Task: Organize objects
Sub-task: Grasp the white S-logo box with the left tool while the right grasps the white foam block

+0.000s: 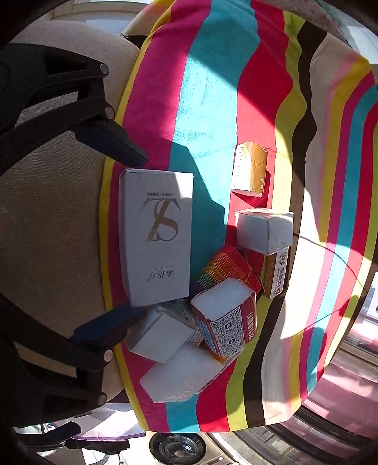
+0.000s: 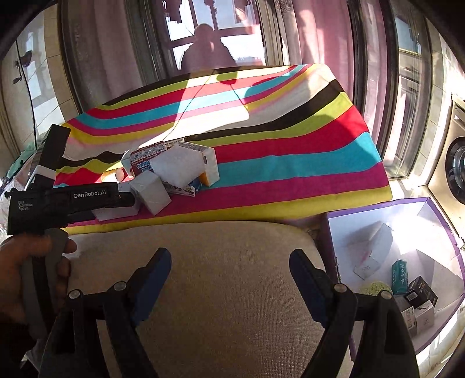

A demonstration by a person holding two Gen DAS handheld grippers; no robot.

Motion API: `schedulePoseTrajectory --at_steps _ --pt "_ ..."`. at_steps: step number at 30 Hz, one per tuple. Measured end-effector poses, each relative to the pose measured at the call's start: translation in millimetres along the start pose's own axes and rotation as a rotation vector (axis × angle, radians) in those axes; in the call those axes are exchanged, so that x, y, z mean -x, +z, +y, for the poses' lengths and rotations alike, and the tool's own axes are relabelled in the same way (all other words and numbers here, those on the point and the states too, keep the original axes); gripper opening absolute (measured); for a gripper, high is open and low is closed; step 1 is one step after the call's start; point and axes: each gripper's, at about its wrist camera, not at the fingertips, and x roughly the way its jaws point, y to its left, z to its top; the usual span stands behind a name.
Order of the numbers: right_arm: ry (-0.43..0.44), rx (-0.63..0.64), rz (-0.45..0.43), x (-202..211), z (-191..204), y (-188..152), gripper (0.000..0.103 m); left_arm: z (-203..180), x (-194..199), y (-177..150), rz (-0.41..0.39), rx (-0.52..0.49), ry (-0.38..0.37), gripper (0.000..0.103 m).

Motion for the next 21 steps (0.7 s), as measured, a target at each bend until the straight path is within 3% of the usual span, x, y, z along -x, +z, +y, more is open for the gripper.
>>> schedulePoseTrajectory --at_steps 2,7,16,21 --pt "0.018 -0.018 -0.006 -2.3 -0.3 3.3 0.085 -0.1 -1.9 0.1 0.002 -0.004 0.008 0.09" --pt "0.065 -0.065 -0.023 -11.7 1.5 15.6 0.085 1.5 4.9 -6.3 -0.038 0.003 -0.01 0.09" --pt "0.113 -0.123 -0.046 -34.6 19.9 42.8 0.085 27.4 28.3 -28.9 -0.057 0.109 -0.133 0.09" --pt "0.116 -0.138 -0.063 -41.9 30.9 54.5 0.085 28.0 40.8 -45.5 -0.071 0.095 -0.146 0.089"
